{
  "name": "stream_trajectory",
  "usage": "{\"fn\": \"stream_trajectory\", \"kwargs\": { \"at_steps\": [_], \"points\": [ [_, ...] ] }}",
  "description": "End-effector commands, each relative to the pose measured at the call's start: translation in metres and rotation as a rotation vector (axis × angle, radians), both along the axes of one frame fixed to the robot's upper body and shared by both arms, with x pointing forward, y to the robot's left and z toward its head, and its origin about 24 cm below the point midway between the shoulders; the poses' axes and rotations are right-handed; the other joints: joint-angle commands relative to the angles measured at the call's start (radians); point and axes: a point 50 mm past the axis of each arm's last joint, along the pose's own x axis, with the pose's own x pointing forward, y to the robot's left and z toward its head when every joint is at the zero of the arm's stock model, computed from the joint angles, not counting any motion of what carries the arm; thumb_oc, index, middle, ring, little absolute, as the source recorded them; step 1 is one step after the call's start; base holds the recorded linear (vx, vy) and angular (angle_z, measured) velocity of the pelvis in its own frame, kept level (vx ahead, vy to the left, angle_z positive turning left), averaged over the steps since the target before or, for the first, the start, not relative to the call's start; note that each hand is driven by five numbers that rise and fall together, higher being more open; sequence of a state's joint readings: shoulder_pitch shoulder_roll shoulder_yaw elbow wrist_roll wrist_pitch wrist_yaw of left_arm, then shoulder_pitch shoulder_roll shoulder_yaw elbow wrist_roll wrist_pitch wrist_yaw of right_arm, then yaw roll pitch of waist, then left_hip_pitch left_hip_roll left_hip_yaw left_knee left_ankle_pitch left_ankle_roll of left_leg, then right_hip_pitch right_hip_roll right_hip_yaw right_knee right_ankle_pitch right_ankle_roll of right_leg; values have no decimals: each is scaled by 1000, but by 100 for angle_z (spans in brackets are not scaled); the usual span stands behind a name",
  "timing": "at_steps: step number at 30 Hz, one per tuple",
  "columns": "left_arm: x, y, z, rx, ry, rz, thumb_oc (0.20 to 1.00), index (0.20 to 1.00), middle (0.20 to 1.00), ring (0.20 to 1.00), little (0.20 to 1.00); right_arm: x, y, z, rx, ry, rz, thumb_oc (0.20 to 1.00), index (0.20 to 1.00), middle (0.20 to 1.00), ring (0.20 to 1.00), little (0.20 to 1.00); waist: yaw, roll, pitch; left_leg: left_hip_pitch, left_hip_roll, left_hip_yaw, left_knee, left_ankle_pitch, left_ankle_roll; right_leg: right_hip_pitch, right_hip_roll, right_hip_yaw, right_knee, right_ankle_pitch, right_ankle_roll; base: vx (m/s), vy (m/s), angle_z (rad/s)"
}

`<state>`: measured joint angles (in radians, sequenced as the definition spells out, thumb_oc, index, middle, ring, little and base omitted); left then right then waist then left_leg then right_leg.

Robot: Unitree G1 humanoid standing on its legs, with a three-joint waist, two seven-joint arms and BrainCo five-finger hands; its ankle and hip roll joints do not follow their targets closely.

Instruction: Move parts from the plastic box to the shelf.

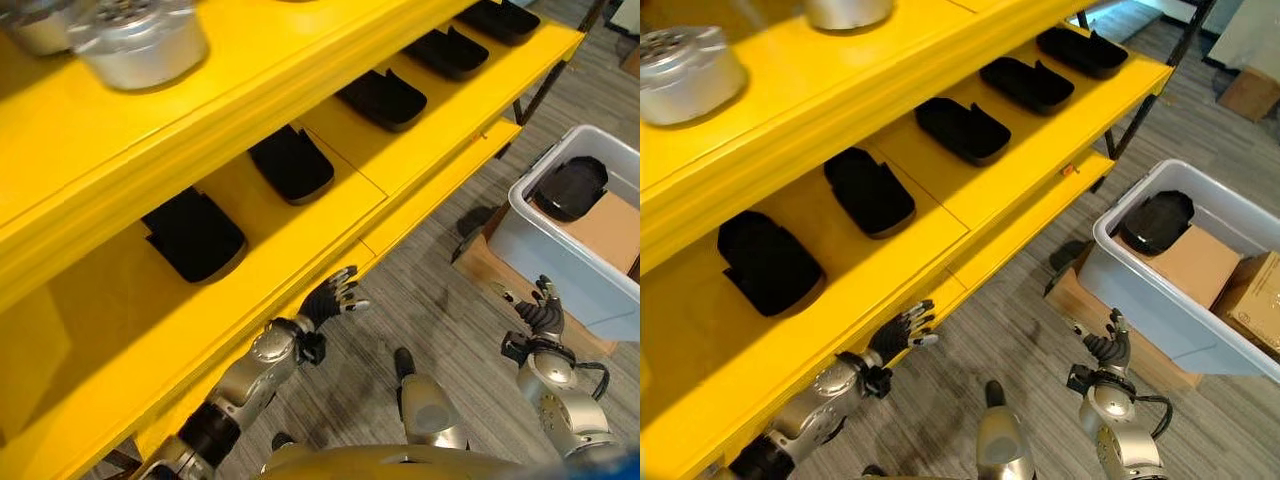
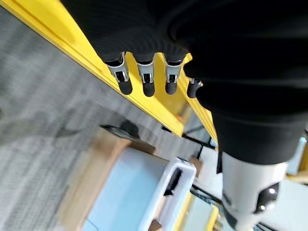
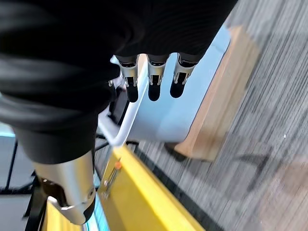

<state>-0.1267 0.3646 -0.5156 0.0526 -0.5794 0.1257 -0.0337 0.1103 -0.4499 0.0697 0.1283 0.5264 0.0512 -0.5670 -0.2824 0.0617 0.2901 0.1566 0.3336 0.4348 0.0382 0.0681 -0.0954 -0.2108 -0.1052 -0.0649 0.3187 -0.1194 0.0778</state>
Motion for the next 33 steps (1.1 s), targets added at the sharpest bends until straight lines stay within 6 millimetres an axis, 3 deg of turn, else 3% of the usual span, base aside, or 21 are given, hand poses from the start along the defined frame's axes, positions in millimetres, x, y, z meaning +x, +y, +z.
{"fn": "stream_trajectory", "kwargs": {
  "at_steps": [1, 3, 5, 6, 9, 10, 11, 14, 16, 19, 25, 33],
  "points": [
    [-3, 5, 8, -52, -30, 10, 1000, 1000, 1000, 1000, 1000, 8, -4, 21, 45, -137, -10, 1000, 1000, 1000, 1000, 1000, -6, -55, -18, -61, -4, -63, 32, -45, -19, 74, 41, -26, 17, -47, -27, 148, -282, 5],
    [-2, 2, 7, -77, -8, 0, 1000, 1000, 1000, 1000, 1000, 4, -12, 21, 19, -137, -33, 1000, 1000, 1000, 1000, 1000, -19, -62, -24, -75, 30, -84, 89, 26, -36, 80, 58, -24, 8, -46, -45, 162, -326, 8],
    [0, 3, 7, -75, -6, 7, 1000, 1000, 1000, 1000, 1000, 0, -19, 21, 1, -129, -36, 1000, 1000, 1000, 1000, 1000, -26, -67, -30, -87, 12, -121, 143, 23, -29, 86, 69, -9, -8, -41, -59, 179, -261, 16],
    [-1, 6, 7, -95, 13, 39, 1000, 1000, 1000, 1000, 1000, -1, -21, 18, 22, -115, -20, 1000, 1000, 1000, 1000, 1000, -14, -68, -30, -104, -56, -183, 169, -22, -5, 98, 84, 28, -29, -32, -59, 235, -199, 7],
    [-2, 16, 6, -78, 26, 123, 1000, 1000, 1000, 1000, 1000, -3, -15, 10, 81, -88, 18, 1000, 1000, 1000, 1000, 1000, 21, -66, -26, -145, -243, -275, 155, -150, 73, 134, 119, 112, -84, -5, -37, 204, -140, -62],
    [-2, 17, 7, -73, 24, 125, 1000, 1000, 1000, 1000, 1000, -4, -14, 9, 88, -87, 19, 1000, 1000, 1000, 1000, 1000, 24, -65, -28, -150, -256, -277, 146, -154, 77, 134, 123, 116, -91, 1, -35, 172, -129, -108],
    [-5, 21, 6, -40, 21, 121, 1000, 1000, 1000, 1000, 1000, -7, -6, 5, 162, -80, 11, 1000, 1000, 1000, 1000, 1000, 42, -57, -27, -176, -323, -288, 80, -143, 92, 153, 149, 131, -124, 17, -22, 140, -100, -79],
    [-12, 25, -1, 1, 40, 149, 1000, 1000, 1000, 1000, 1000, -10, 6, -2, 225, -66, 13, 1000, 1000, 1000, 1000, 1000, 87, -60, -17, -276, -392, -345, 47, -76, 93, 213, 181, 172, -183, 35, -17, 157, -77, -9],
    [-15, 28, -6, 15, 53, 174, 1000, 1000, 1000, 1000, 1000, -9, 13, -5, 260, -57, 24, 1000, 1000, 1000, 1000, 1000, 112, -68, -19, -314, -423, -384, 63, -66, 102, 241, 195, 203, -205, 35, -23, 113, -3, -40],
    [-22, 34, -15, 31, 71, 192, 1000, 1000, 1000, 1000, 1000, -4, 30, -11, 338, -36, 46, 1000, 1000, 1000, 1000, 1000, 152, -75, -47, -307, -428, -399, 14, -45, 120, 270, 217, 206, -229, 21, -30, 111, 31, -111],
    [-23, 35, -21, 53, 67, 203, 1000, 1000, 1000, 1000, 1000, 2, 42, -16, 353, -11, 81, 1000, 1000, 1000, 1000, 1000, 168, -81, -80, -212, -401, -381, -99, -38, 129, 269, 217, 159, -237, 20, -26, 90, 88, -38],
    [-23, 37, -27, 85, 101, 238, 1000, 1000, 1000, 1000, 1000, 10, 48, -13, 325, 8, 97, 1000, 1000, 1000, 1000, 1000, 173, -89, -92, -143, -378, -331, -125, -71, 138, 214, 208, 83, -151, 11, -12, 29, 93, -15]
  ]
}}
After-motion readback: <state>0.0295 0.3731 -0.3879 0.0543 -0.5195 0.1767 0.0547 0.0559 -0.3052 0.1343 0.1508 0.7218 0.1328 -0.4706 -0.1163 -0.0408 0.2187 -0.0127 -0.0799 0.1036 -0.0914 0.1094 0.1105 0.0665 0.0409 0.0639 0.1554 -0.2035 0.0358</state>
